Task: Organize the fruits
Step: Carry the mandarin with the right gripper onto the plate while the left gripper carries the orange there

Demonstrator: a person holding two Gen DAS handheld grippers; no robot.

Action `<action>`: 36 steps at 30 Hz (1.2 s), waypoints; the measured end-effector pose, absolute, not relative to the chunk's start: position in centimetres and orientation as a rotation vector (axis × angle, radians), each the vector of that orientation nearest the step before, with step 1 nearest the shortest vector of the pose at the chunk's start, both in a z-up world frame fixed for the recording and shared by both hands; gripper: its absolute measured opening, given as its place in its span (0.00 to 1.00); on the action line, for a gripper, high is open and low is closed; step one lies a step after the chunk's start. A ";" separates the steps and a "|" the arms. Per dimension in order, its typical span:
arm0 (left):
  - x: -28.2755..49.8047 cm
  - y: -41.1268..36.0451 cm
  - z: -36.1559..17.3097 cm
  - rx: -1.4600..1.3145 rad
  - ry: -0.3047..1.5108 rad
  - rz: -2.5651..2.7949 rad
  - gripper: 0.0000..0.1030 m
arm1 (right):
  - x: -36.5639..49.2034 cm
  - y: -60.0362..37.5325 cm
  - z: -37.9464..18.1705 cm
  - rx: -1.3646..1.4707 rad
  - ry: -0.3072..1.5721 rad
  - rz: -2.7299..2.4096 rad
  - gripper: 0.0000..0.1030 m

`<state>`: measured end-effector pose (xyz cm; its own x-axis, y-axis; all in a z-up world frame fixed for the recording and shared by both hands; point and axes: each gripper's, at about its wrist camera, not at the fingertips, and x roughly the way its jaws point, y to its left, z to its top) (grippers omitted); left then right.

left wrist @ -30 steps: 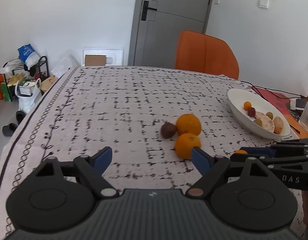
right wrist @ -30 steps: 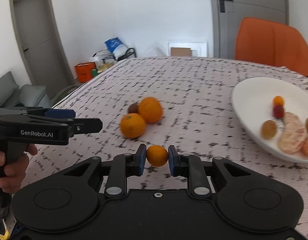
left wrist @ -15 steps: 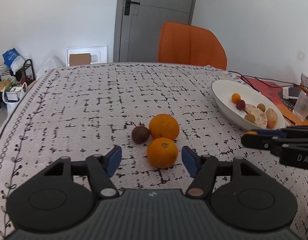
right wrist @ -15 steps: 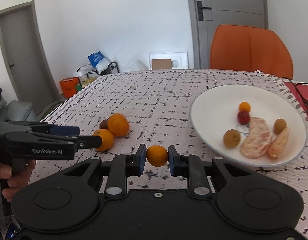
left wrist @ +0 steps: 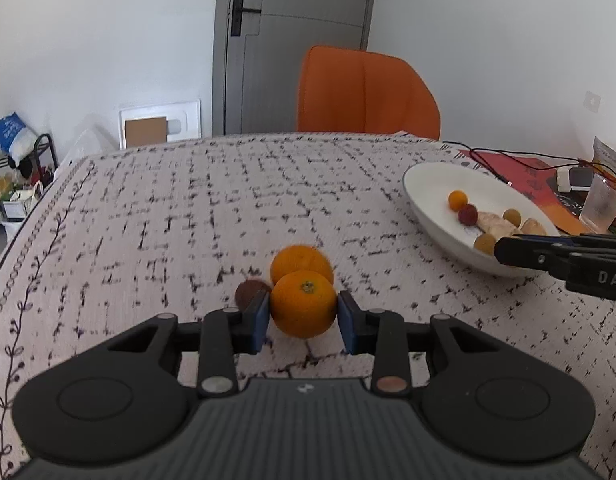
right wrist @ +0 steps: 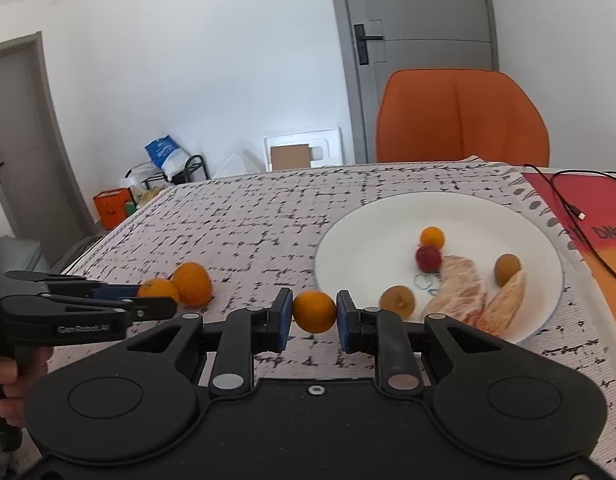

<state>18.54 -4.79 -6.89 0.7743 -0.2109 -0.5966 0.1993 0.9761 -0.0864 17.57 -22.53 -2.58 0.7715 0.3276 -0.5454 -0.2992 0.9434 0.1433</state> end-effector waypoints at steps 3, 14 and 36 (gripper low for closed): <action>18.8 -5.5 -6.3 -0.007 0.633 -0.234 0.34 | 17.9 -23.2 -2.6 0.060 0.593 0.325 0.21; 20.3 -8.9 -5.2 0.050 0.607 -0.295 0.34 | 19.1 -25.4 -2.7 0.083 0.578 0.276 0.21; 23.5 -15.4 -3.9 0.135 0.588 -0.414 0.34 | 19.4 -29.5 -3.0 0.162 0.551 0.203 0.31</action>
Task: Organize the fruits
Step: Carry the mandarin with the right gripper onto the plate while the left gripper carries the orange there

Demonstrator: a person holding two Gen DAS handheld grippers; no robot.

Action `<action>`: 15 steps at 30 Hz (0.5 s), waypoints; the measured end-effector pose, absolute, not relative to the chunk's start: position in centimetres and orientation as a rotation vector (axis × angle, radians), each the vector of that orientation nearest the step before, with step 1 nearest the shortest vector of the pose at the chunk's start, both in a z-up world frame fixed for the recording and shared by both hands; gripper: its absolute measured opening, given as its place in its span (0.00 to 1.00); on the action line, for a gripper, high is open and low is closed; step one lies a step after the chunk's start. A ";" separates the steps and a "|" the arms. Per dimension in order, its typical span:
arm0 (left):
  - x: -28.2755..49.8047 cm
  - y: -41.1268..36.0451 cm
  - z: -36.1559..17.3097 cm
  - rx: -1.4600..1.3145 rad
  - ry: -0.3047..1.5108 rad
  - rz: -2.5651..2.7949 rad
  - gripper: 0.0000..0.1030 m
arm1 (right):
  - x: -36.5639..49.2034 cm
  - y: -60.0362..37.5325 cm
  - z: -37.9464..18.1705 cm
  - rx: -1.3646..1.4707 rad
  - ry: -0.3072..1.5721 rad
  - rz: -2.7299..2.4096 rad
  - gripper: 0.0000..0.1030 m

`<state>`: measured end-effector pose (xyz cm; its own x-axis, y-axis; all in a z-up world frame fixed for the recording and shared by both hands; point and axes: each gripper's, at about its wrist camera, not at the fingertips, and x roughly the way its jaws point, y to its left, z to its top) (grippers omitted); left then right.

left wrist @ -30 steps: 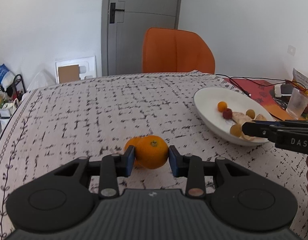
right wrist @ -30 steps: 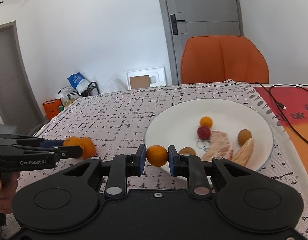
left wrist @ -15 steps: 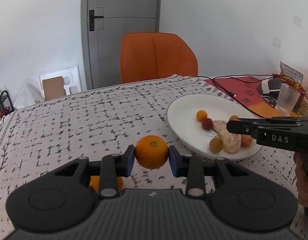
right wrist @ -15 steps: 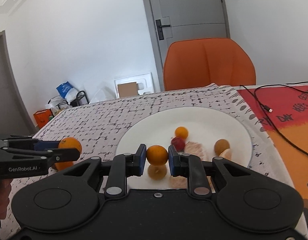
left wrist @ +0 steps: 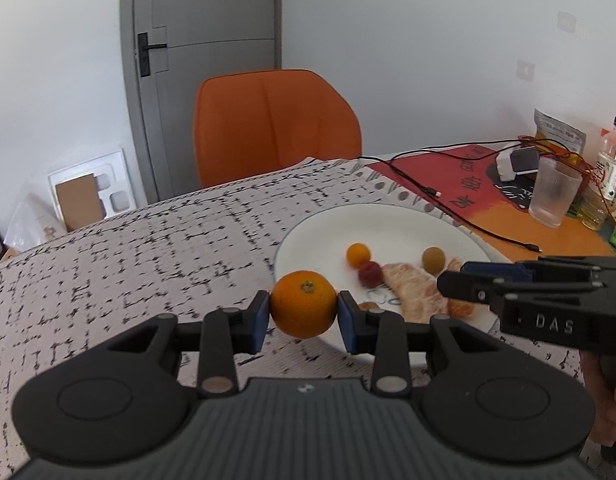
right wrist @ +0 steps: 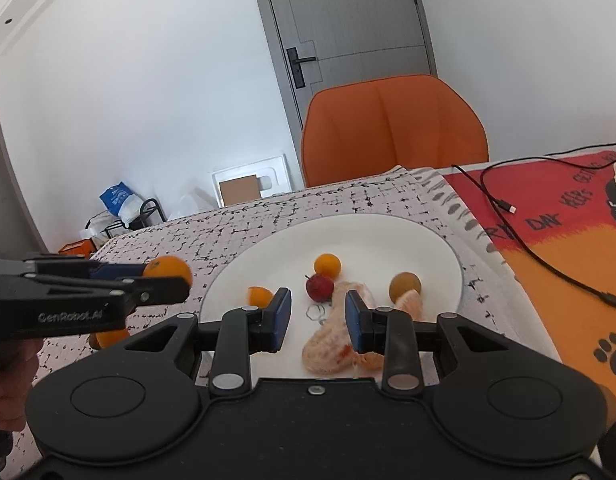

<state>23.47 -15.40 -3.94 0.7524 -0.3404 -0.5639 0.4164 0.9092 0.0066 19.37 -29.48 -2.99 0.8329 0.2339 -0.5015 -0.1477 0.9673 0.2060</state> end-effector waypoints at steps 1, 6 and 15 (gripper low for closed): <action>23.5 -15.7 -3.9 0.137 0.588 -0.418 0.34 | 19.2 -29.5 -3.0 0.160 0.550 0.202 0.31; 23.6 -16.9 -3.5 0.150 0.579 -0.446 0.34 | 18.6 -29.6 -2.8 0.163 0.549 0.208 0.35; 22.8 -17.3 -2.8 0.170 0.563 -0.444 0.38 | 17.8 -30.0 -2.5 0.179 0.551 0.194 0.52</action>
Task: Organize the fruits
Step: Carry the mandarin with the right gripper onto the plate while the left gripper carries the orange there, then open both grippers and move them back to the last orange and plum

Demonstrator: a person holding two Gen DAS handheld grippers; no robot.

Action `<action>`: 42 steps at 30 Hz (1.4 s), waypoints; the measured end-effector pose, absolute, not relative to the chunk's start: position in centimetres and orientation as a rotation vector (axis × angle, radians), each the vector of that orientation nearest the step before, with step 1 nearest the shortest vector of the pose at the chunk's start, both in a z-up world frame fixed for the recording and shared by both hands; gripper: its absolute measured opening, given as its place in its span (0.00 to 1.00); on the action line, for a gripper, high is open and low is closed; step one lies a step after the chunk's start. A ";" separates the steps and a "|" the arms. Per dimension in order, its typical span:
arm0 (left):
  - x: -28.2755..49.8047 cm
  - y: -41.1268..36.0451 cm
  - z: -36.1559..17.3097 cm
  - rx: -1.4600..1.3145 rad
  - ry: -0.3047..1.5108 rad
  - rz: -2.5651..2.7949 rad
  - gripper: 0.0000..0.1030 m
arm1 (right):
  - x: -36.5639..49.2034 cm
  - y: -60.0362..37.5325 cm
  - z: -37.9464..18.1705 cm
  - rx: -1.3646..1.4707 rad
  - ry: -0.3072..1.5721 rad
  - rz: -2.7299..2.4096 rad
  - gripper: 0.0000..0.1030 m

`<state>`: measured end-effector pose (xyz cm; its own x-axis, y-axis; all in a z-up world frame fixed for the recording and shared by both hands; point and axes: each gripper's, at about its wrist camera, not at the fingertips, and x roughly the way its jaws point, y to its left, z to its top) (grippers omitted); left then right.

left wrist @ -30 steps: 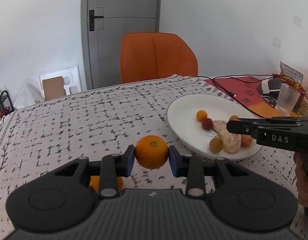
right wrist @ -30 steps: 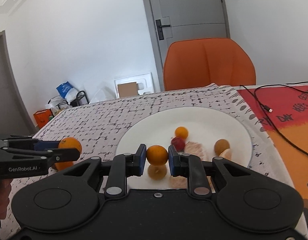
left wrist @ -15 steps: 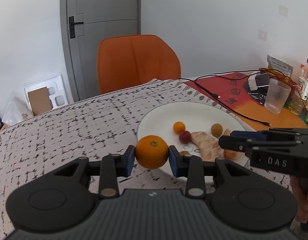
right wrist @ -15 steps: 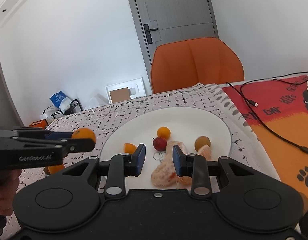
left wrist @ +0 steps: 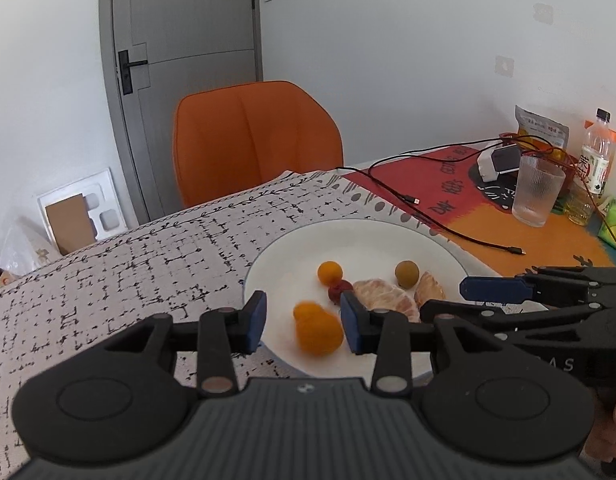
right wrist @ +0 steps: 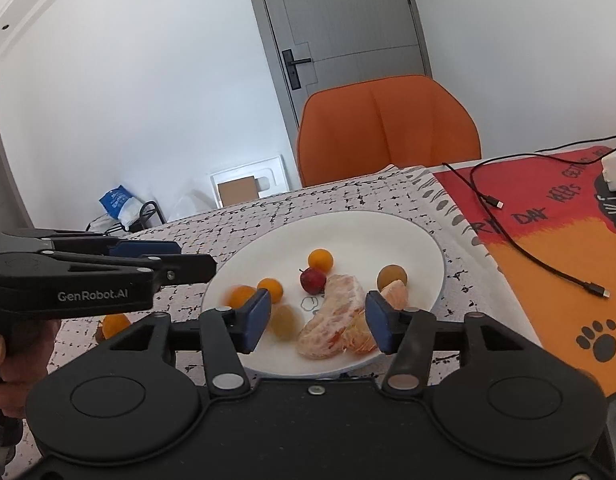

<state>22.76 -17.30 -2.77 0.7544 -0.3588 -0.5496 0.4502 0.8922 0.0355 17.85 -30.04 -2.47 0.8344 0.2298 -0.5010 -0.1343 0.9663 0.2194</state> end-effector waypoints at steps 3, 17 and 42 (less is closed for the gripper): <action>22.3 -16.6 -2.5 0.161 0.567 -0.428 0.42 | 17.6 -29.8 -2.3 0.177 0.551 0.194 0.57; 19.6 -12.0 -1.3 0.119 0.555 -0.287 0.81 | 16.5 -27.5 -1.5 0.166 0.553 0.230 0.84; 16.0 -2.8 -0.4 0.025 0.539 -0.083 0.94 | 16.0 -20.7 -0.1 0.100 0.582 0.345 1.00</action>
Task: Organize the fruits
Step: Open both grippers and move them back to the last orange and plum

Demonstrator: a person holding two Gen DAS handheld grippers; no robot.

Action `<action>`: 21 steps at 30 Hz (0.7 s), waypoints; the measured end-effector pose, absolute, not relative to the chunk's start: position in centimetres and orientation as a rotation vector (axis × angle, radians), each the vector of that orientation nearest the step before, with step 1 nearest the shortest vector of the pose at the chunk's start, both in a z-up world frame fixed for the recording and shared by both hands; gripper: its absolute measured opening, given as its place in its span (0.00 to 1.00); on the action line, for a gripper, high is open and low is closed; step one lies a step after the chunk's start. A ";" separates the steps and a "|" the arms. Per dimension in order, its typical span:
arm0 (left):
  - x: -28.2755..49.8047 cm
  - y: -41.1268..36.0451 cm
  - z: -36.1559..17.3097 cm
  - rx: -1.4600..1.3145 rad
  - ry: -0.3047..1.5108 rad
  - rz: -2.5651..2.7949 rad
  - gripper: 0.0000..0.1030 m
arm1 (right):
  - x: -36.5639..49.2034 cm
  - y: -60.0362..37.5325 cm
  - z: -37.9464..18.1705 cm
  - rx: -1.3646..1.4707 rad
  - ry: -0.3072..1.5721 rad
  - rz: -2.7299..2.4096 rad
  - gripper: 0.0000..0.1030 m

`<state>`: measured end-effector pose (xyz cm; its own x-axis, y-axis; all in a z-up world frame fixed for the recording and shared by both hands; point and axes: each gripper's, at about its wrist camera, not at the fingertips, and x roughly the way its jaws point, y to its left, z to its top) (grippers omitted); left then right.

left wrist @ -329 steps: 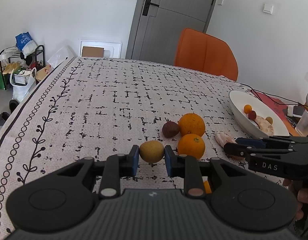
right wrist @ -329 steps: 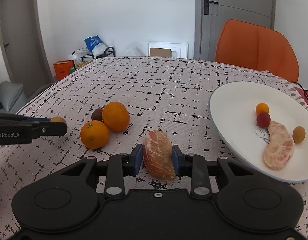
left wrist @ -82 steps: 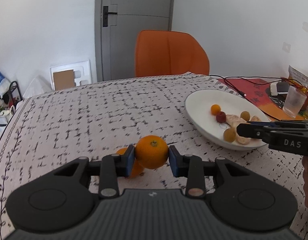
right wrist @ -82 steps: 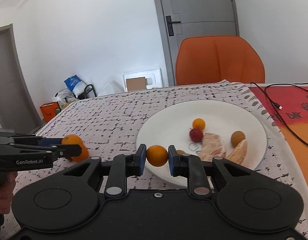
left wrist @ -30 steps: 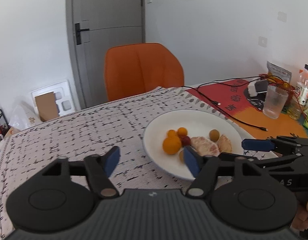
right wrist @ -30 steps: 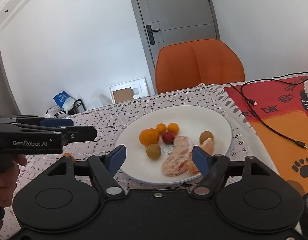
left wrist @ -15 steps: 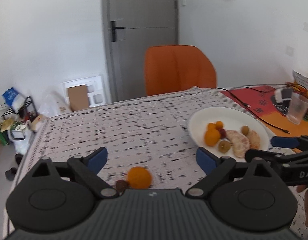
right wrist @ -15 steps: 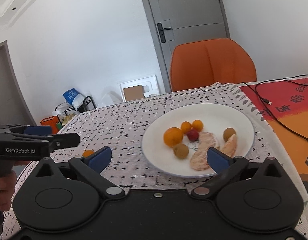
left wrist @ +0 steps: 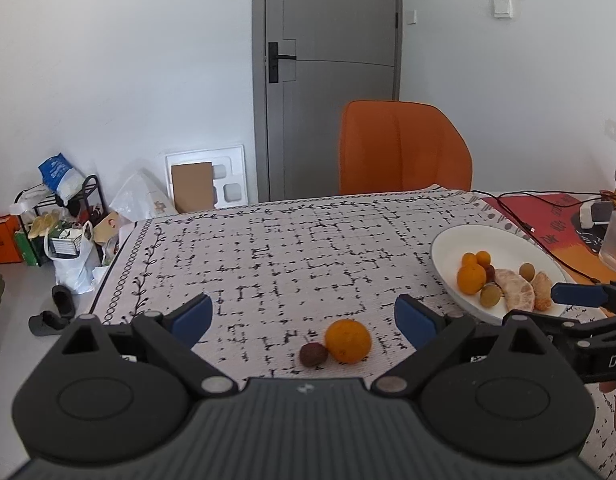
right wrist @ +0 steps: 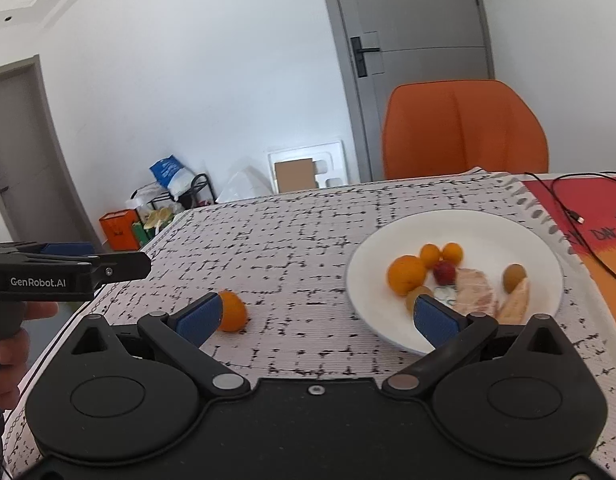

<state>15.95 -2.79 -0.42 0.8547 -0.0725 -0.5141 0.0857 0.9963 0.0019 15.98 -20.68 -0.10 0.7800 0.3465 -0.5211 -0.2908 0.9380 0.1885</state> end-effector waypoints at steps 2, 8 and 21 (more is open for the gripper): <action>15.9 -2.4 -0.5 0.020 0.540 -0.075 0.94 | 16.1 -20.1 -0.1 0.091 0.588 0.356 1.00; 15.6 -0.7 -1.0 -0.014 0.547 -0.058 0.94 | 16.6 -18.6 -0.4 0.071 0.606 0.387 1.00; 16.0 2.8 -3.1 -0.102 0.576 -0.048 0.94 | 17.8 -16.0 -1.8 0.046 0.654 0.430 1.00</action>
<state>16.03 2.77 -3.07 0.8379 -0.0742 -0.5407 0.0172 0.9938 -0.1098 17.80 -15.99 -1.76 0.7092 0.4018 -0.5793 -0.3734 0.9111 0.1747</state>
